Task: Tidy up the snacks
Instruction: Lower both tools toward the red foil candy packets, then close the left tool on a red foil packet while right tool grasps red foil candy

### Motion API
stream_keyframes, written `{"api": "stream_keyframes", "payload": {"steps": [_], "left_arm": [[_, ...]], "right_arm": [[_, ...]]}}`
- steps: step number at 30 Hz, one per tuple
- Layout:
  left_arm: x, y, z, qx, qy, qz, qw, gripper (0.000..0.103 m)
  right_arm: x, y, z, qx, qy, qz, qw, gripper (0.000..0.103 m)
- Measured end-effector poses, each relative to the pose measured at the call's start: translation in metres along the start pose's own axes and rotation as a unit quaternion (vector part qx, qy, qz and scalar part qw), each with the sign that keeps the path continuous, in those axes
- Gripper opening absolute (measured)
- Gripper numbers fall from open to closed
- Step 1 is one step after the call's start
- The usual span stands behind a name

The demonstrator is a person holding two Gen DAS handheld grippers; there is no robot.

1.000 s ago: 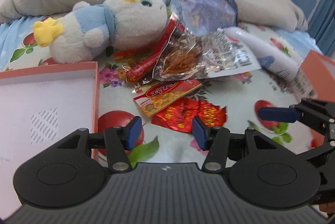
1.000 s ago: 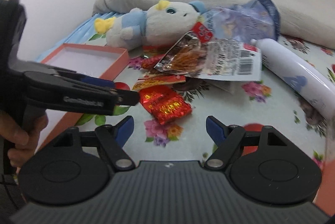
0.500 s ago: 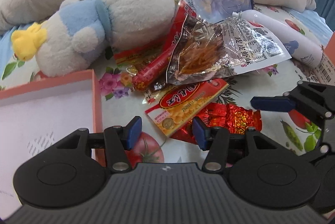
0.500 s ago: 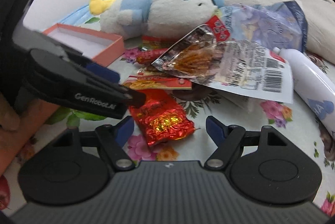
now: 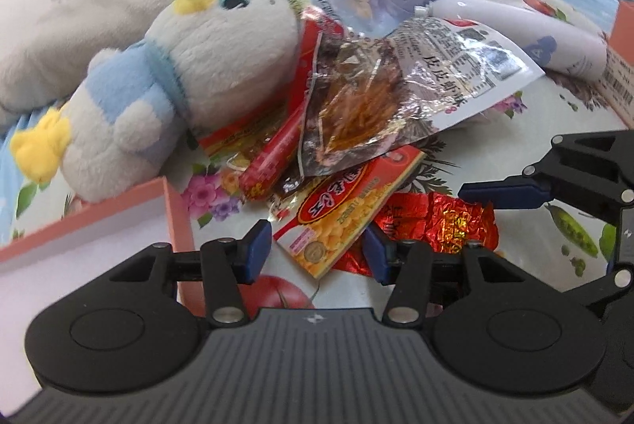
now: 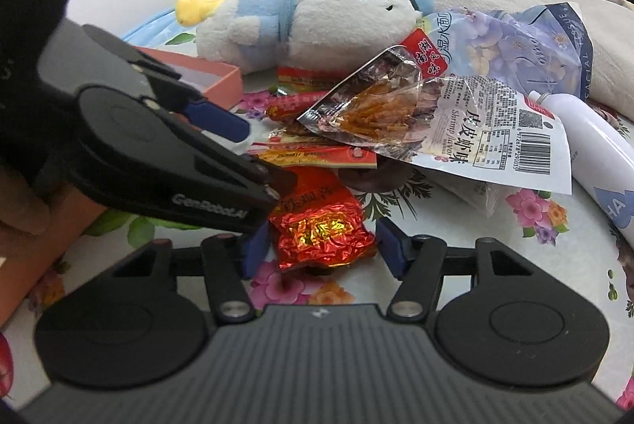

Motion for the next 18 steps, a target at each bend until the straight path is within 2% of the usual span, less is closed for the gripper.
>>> {"api": "stream_keyframes", "payload": {"steps": [5, 6, 7, 10, 18], "left_arm": [[0.01, -0.003, 0.002, 0.009, 0.005, 0.035, 0.9993, 0.03], [0.011, -0.004, 0.003, 0.01, 0.006, 0.04, 0.9991, 0.022], [0.013, -0.004, 0.003, 0.01, 0.007, 0.046, 0.9989, 0.008], [0.018, -0.004, -0.003, 0.021, -0.001, 0.074, 0.9971, 0.004], [0.023, 0.003, -0.024, 0.021, 0.019, 0.047, 0.9985, 0.0]], "right_arm": [[0.0, 0.002, -0.003, -0.008, 0.008, -0.005, 1.0, 0.06], [0.0, 0.003, -0.004, -0.009, 0.011, -0.005, 1.0, 0.06], [0.0, 0.004, -0.005, -0.01, 0.013, -0.005, 1.0, 0.059], [-0.001, 0.007, -0.009, -0.015, 0.022, -0.009, 1.0, 0.059], [0.0, 0.014, -0.031, -0.025, 0.047, -0.014, 0.998, 0.059]]}}
Point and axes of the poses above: each gripper's, at about its wrist camera, not at the fingertips, and z roughly the way its jaws point, x to its right, y to its underside, the point moved 5 cm from there along z, roughly the way its jaws point, and after that the axes turned 7 degrees about x, right-handed, at the moved point
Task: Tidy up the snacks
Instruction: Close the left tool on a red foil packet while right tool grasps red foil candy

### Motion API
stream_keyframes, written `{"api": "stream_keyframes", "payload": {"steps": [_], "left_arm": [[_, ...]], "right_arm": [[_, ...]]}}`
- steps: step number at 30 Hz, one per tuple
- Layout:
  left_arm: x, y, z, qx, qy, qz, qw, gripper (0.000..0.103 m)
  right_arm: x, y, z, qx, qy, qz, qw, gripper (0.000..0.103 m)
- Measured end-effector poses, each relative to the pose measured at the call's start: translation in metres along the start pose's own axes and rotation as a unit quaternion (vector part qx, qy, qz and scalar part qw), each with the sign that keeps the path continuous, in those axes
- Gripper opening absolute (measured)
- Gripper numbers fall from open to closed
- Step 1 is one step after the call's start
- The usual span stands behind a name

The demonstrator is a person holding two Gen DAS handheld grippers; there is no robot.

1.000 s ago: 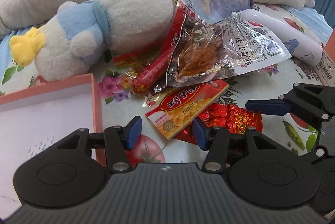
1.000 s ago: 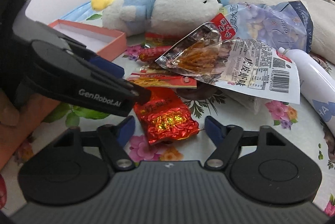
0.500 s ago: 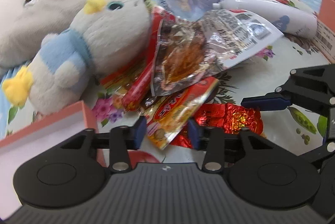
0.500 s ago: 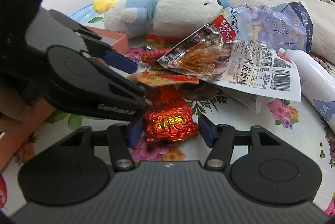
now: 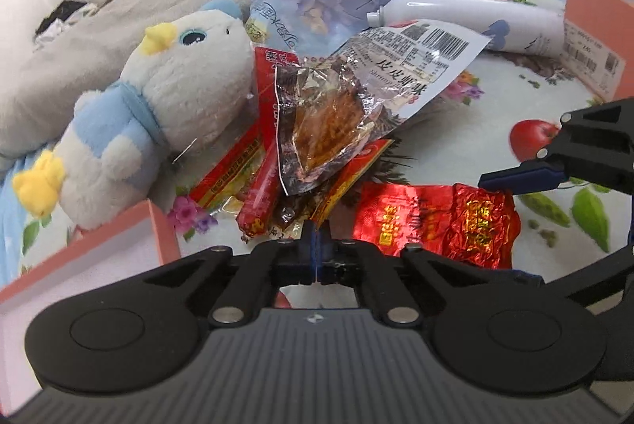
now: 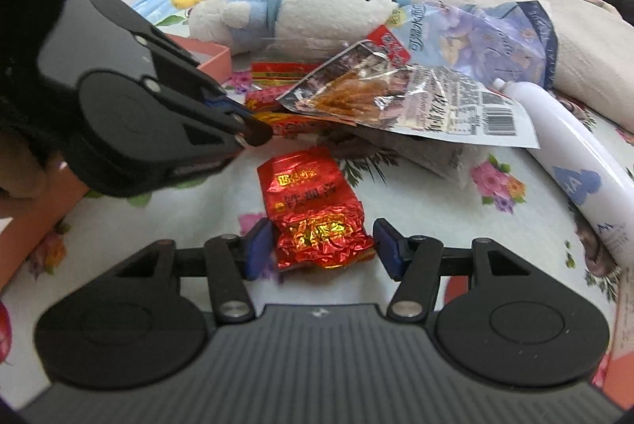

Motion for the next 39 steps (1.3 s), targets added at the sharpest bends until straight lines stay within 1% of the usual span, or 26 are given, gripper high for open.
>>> {"api": "stream_keyframes", "payload": {"steps": [3, 5, 8, 17, 27, 34, 39], "left_arm": [[0.004, 0.002, -0.013, 0.004, 0.002, -0.011, 0.9999, 0.0], [0.005, 0.005, -0.02, 0.007, 0.005, -0.027, 0.9996, 0.0], [0.01, 0.011, -0.032, 0.01, 0.007, -0.045, 0.9989, 0.0], [0.033, 0.017, -0.073, 0.021, 0.02, -0.061, 0.9977, 0.0], [0.055, 0.038, -0.114, 0.023, 0.04, -0.096, 0.9943, 0.0], [0.076, 0.053, -0.138, 0.012, 0.068, -0.118, 0.9906, 0.0], [0.089, 0.066, -0.153, -0.003, 0.098, -0.148, 0.9841, 0.0]], "right_arm": [[0.001, 0.004, -0.011, -0.004, 0.007, 0.002, 1.0, 0.059], [0.004, 0.009, -0.016, -0.013, 0.015, 0.003, 1.0, 0.059], [0.008, 0.014, -0.026, -0.015, 0.022, 0.005, 1.0, 0.059], [0.014, 0.03, -0.056, -0.023, 0.041, 0.023, 0.999, 0.059], [0.012, 0.048, -0.085, -0.029, 0.063, 0.047, 0.996, 0.059], [0.009, 0.063, -0.103, -0.036, 0.073, 0.058, 0.995, 0.059], [0.01, 0.078, -0.118, -0.049, 0.076, 0.078, 0.993, 0.059]]}}
Point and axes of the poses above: each gripper's, at about its wrist camera, not at the fingertips, and z roughly the way its jaws point, x to its right, y to its underside, the point moved 5 cm from there along z, roughly the way its jaws point, and after that the axes turned 7 degrees about x, right-handed, at the moved point
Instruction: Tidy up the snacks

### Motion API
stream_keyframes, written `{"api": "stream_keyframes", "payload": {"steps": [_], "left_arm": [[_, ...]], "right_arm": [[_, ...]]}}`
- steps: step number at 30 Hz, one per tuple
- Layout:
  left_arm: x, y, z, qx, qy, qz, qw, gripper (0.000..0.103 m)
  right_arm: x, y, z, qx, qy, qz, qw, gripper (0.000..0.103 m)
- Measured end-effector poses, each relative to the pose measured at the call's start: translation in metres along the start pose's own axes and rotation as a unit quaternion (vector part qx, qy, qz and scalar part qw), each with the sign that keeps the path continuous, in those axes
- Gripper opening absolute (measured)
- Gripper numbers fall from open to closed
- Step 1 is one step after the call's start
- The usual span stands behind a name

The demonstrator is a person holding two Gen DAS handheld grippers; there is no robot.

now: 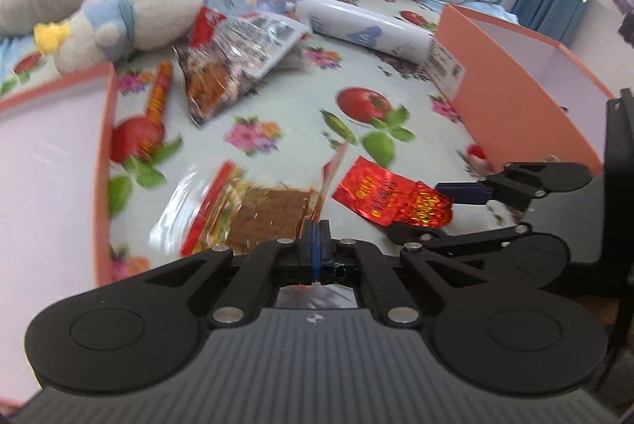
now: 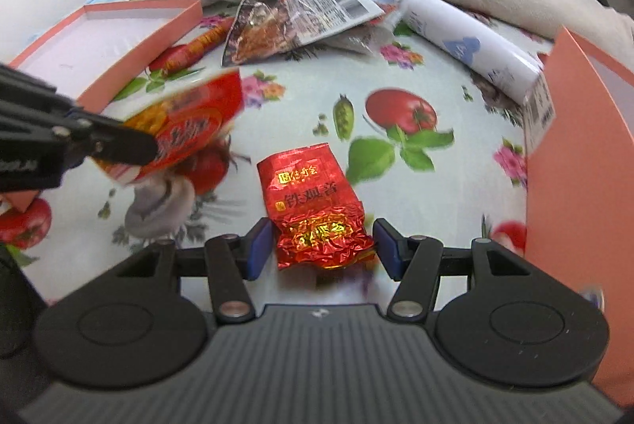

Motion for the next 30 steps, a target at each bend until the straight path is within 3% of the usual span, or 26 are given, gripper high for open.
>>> {"api": "stream_keyframes", "payload": {"steps": [5, 6, 8, 9, 10, 14, 18, 25, 30], "left_arm": [[0.018, 0.01, -0.007, -0.003, 0.023, 0.043, 0.9988, 0.004], [0.02, 0.011, -0.007, -0.01, 0.021, 0.048, 0.9986, 0.012], [0.019, 0.012, -0.005, -0.022, 0.016, 0.042, 0.9987, 0.041], [0.017, 0.011, -0.006, -0.022, 0.013, 0.033, 0.9991, 0.062], [0.014, 0.009, -0.008, -0.017, 0.012, 0.023, 0.9995, 0.072], [0.003, 0.002, -0.017, -0.008, 0.026, 0.01, 0.9996, 0.077], [-0.016, -0.002, -0.007, -0.009, -0.007, 0.02, 0.9997, 0.08], [-0.042, -0.002, 0.024, -0.033, -0.049, 0.042, 0.9974, 0.084], [-0.048, 0.006, 0.045, -0.053, -0.054, 0.046, 0.9961, 0.086]], "right_arm": [[0.004, 0.013, -0.007, -0.011, -0.004, 0.008, 1.0, 0.06], [0.005, 0.014, -0.008, -0.011, -0.004, 0.01, 1.0, 0.06], [0.007, 0.014, -0.009, -0.011, -0.004, 0.016, 1.0, 0.061], [0.008, 0.014, -0.009, -0.012, -0.001, 0.019, 1.0, 0.061], [0.01, 0.013, -0.009, -0.013, 0.001, 0.021, 1.0, 0.061], [0.014, 0.011, -0.011, -0.006, -0.001, 0.022, 1.0, 0.063], [0.015, 0.008, -0.009, 0.006, -0.006, 0.01, 1.0, 0.075], [0.011, 0.006, 0.0, 0.006, -0.031, -0.002, 0.999, 0.075], [0.004, 0.008, 0.005, 0.005, -0.037, -0.023, 0.999, 0.072]]}}
Point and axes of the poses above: each gripper's, at about its wrist camera, not at the fingertips, and z roughly the way its jaws point, x to its right, y to its underside, the point moved 5 cm from there along z, roughly the way its jaws point, and after that the axes turned 7 degrees about x, right-handed, at the moved point
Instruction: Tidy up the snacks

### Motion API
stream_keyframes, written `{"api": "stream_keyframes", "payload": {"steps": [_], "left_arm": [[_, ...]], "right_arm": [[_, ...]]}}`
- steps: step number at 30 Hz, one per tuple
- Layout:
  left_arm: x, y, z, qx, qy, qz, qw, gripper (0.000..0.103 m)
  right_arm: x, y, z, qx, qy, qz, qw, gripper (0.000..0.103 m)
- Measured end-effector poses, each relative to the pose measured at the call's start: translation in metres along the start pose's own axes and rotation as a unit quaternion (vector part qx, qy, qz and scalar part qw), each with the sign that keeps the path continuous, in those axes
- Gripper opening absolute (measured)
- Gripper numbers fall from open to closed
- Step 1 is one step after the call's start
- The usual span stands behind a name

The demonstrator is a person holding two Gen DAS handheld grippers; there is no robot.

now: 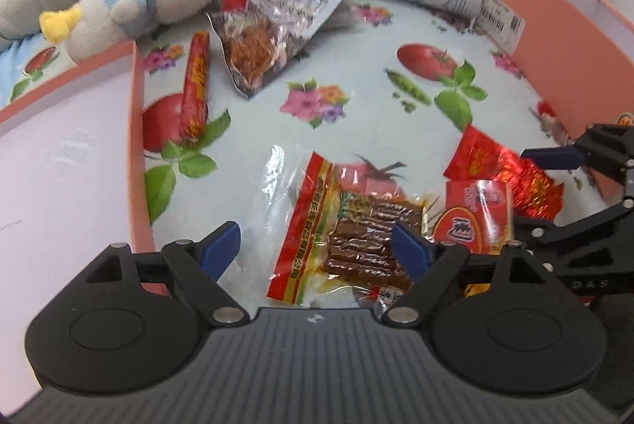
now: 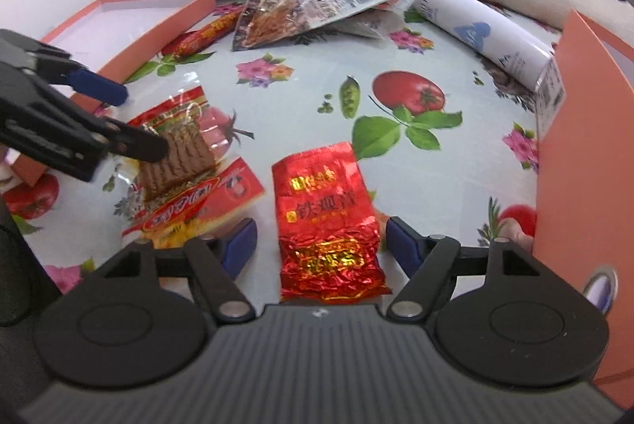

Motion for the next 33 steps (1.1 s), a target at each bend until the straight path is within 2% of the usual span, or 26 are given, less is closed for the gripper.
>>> {"api": "stream_keyframes", "payload": {"steps": [3, 6, 8, 11, 13, 15, 16, 18, 19, 24, 33], "left_arm": [[-0.001, 0.003, 0.007, -0.002, 0.01, -0.014, 0.9998, 0.087], [0.007, 0.004, 0.007, 0.004, 0.02, -0.009, 0.9998, 0.086], [0.012, 0.005, 0.006, 0.008, 0.016, -0.008, 0.9998, 0.082], [0.022, 0.006, 0.003, 0.014, 0.026, -0.004, 0.9996, 0.066], [0.027, 0.006, 0.0, 0.013, 0.039, -0.011, 0.9991, 0.041], [0.033, 0.006, -0.002, 0.013, 0.038, -0.012, 0.9991, 0.034], [0.033, 0.006, -0.003, 0.015, 0.036, -0.013, 0.9991, 0.028], [0.03, 0.006, -0.006, 0.02, 0.035, -0.033, 0.9986, 0.009], [0.028, 0.006, -0.007, 0.021, 0.034, -0.041, 0.9983, 0.006], [0.024, 0.009, -0.022, 0.046, 0.028, -0.085, 0.9949, 0.003], [0.023, -0.001, -0.057, 0.096, 0.02, -0.158, 0.9826, 0.002]], "right_arm": [[-0.003, -0.001, 0.0, 0.0, -0.008, 0.002, 1.0, 0.063], [-0.008, -0.001, -0.001, -0.001, -0.004, -0.005, 1.0, 0.055], [-0.012, -0.001, -0.001, -0.002, -0.006, -0.006, 1.0, 0.055], [-0.015, -0.002, -0.001, -0.005, -0.002, -0.003, 1.0, 0.055], [-0.016, -0.002, -0.001, -0.008, 0.001, -0.001, 1.0, 0.055], [-0.017, -0.003, -0.002, -0.01, 0.006, 0.001, 1.0, 0.055], [-0.017, -0.003, -0.002, -0.012, 0.011, 0.002, 1.0, 0.055], [-0.015, -0.004, -0.005, -0.013, 0.019, 0.001, 1.0, 0.054], [-0.014, -0.004, -0.007, -0.012, 0.021, 0.002, 1.0, 0.054], [0.0, -0.003, -0.016, -0.012, 0.031, 0.024, 0.999, 0.054], [0.018, -0.015, -0.044, 0.013, 0.048, 0.05, 0.998, 0.054]]}}
Point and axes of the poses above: each gripper's, at about its wrist camera, not at the fingertips, and z roughly the way its jaws point, x to its right, y to its underside, the point moved 5 cm from there along z, roughly the way its jaws point, and after that the axes turned 7 degrees about x, right-handed, at the moved point
